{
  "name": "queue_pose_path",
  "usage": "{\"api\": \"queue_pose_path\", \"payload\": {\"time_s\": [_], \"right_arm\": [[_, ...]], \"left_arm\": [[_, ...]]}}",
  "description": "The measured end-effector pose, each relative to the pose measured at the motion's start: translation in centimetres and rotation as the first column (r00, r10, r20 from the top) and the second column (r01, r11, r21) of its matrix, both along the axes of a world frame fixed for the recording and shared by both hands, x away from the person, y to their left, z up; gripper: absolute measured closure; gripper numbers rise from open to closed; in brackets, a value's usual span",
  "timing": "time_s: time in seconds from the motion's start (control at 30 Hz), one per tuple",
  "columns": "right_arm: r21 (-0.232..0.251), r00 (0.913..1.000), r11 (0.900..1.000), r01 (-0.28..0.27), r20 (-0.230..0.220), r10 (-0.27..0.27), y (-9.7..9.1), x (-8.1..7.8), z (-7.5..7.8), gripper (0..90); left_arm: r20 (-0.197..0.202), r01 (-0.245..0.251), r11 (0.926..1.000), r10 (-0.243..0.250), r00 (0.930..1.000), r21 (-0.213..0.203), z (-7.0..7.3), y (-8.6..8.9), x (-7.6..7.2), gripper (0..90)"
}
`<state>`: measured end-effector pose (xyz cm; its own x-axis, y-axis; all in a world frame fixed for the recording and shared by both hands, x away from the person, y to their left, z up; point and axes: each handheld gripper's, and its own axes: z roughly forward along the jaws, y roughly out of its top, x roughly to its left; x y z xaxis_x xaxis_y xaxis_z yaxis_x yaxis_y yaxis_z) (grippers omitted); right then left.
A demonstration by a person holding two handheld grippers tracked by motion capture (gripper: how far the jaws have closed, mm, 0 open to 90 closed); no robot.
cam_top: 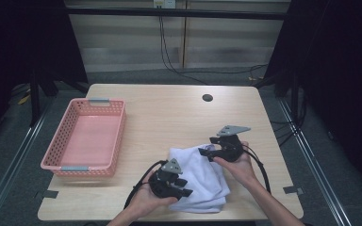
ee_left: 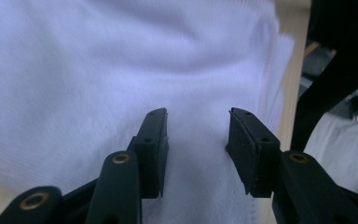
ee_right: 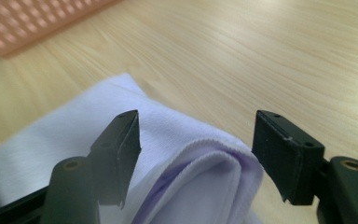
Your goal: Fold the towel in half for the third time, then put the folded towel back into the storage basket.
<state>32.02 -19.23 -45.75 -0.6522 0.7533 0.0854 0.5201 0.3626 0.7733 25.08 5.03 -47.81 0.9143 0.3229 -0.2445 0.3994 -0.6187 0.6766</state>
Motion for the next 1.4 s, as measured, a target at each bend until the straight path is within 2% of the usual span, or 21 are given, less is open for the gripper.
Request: {"api": "queue_pose_path", "payload": {"time_s": [0.07, 0.2, 0.27, 0.37, 0.4, 0.43, 0.47, 0.5, 0.53, 0.57, 0.63, 0.7, 0.77, 0.83, 0.9, 0.97, 1.0, 1.17, 1.27, 1.37, 1.4], "right_arm": [[-0.116, 0.9984, 0.9918, 0.053, -0.014, -0.055, 0.5, 0.4, -0.9, 41.6], [-0.172, 0.9908, 0.9804, 0.096, -0.078, -0.110, -1.2, 0.0, -2.3, 45.3], [-0.140, 0.9887, 0.9855, 0.096, -0.101, -0.110, -2.3, -0.3, -2.7, 41.8], [-0.147, 0.9914, 0.9854, 0.087, -0.084, -0.100, -2.8, -0.7, -2.7, 38.4], [-0.132, 0.9926, 0.9880, 0.080, -0.080, -0.091, -2.9, -0.7, -2.8, 36.9], [-0.104, 0.9927, 0.9915, 0.078, -0.084, -0.086, -3.0, -0.7, -2.7, 32.3], [-0.045, 0.9918, 0.9966, 0.069, -0.105, -0.073, -3.3, -0.7, -2.4, 31.9], [-0.017, 0.9935, 0.9982, 0.058, -0.097, -0.059, -3.5, -0.6, -2.2, 31.1], [-0.005, 0.9944, 0.9990, 0.045, -0.095, -0.045, -3.5, -0.7, -2.0, 29.1], [-0.003, 0.9944, 0.9993, 0.039, -0.099, -0.039, -3.5, -0.7, -2.0, 26.8], [-0.013, 0.9923, 0.9995, 0.028, -0.121, -0.029, -3.6, -0.6, -2.4, 25.8], [-0.011, 0.9884, 0.9996, 0.025, -0.149, -0.026, -3.5, -0.6, -3.2, 24.0], [-0.020, 0.9867, 0.9997, 0.012, -0.162, -0.015, -3.4, -0.5, -3.7, 23.5], [-0.022, 0.9844, 0.9997, 0.012, -0.175, -0.016, -3.4, -0.5, -3.9, 23.9], [-0.021, 0.9833, 0.9998, 0.001, -0.182, -0.005, -3.4, -0.5, -4.2, 24.2], [-0.024, 0.9838, 0.9997, -0.001, -0.179, -0.003, -3.3, -0.5, -4.2, 26.4], [-0.016, 0.9824, 0.9996, -0.023, -0.186, 0.020, -3.3, -0.5, -4.1, 33.9], [0.018, 0.9734, 0.9980, -0.061, -0.220, 0.063, -3.1, -0.7, -4.0, 55.0], [0.032, 0.9690, 0.9964, -0.078, -0.232, 0.084, -3.1, -0.6, -4.0, 61.3], [0.029, 0.9703, 0.9966, -0.077, -0.228, 0.082, -2.9, -0.9, -3.8, 68.2], [0.020, 0.9717, 0.9970, -0.075, -0.223, 0.078, -2.8, -1.0, -3.7, 69.1]], "left_arm": [[-0.006, -0.003, 1.0000, 0.003, 1.0000, -0.008, -0.3, 0.2, 0.0, 57.0], [-0.031, -0.021, 0.9989, 0.019, 0.9993, -0.043, -0.4, 0.9, -0.2, 55.3], [-0.018, -0.024, 0.9988, 0.023, 0.9996, -0.043, 0.0, 1.2, -0.7, 51.1], [0.007, -0.046, 0.9967, 0.046, 0.9989, -0.067, 0.9, 2.4, -1.7, 45.7], [0.022, -0.058, 0.9969, 0.059, 0.9980, -0.053, 1.1, 3.0, -2.1, 45.1], [0.022, -0.063, 0.9970, 0.064, 0.9977, -0.046, 1.1, 3.7, -2.4, 41.9], [0.027, -0.086, 0.9959, 0.086, 0.9959, -0.031, 1.0, 4.3, -2.6, 41.5], [0.034, -0.105, 0.9940, 0.106, 0.9938, -0.032, 0.6, 5.0, -2.9, 39.7], [0.014, -0.114, 0.9932, 0.114, 0.9934, -0.024, 0.2, 5.5, -3.0, 37.5], [-0.006, -0.131, 0.9913, 0.131, 0.9914, -0.014, -0.2, 5.8, -3.0, 37.4], [-0.035, -0.113, 0.9936, 0.113, 0.9930, 0.002, -0.7, 5.7, -3.0, 32.8], [-0.036, -0.104, 0.9945, 0.104, 0.9939, -0.003, -1.0, 4.9, -3.1, 32.6], [-0.016, -0.099, 0.9945, 0.100, 0.9949, 0.035, -1.2, 4.3, -3.0, 32.5], [-0.004, -0.084, 0.9956, 0.084, 0.9964, 0.042, -1.3, 3.9, -2.8, 34.7], [-0.008, -0.098, 0.9938, 0.099, 0.9951, 0.053, -1.2, 3.8, -2.6, 40.3], [0.030, -0.098, 0.9936, 0.096, 0.9949, 0.057, -1.3, 3.6, -2.7, 48.8], [0.035, -0.101, 0.9930, 0.099, 0.9945, 0.062, -1.3, 3.6, -2.7, 52.4], [0.030, -0.077, 0.9946, 0.075, 0.9967, 0.070, -1.3, 3.6, -2.5, 69.6], [0.013, -0.082, 0.9947, 0.081, 0.9966, 0.062, -1.3, 3.7, -2.4, 72.6], [-0.010, -0.079, 0.9956, 0.079, 0.9968, 0.052, -1.3, 3.7, -2.1, 73.3], [-0.013, -0.076, 0.9951, 0.077, 0.9969, 0.062, -1.2, 3.7, -2.0, 73.6]]}}
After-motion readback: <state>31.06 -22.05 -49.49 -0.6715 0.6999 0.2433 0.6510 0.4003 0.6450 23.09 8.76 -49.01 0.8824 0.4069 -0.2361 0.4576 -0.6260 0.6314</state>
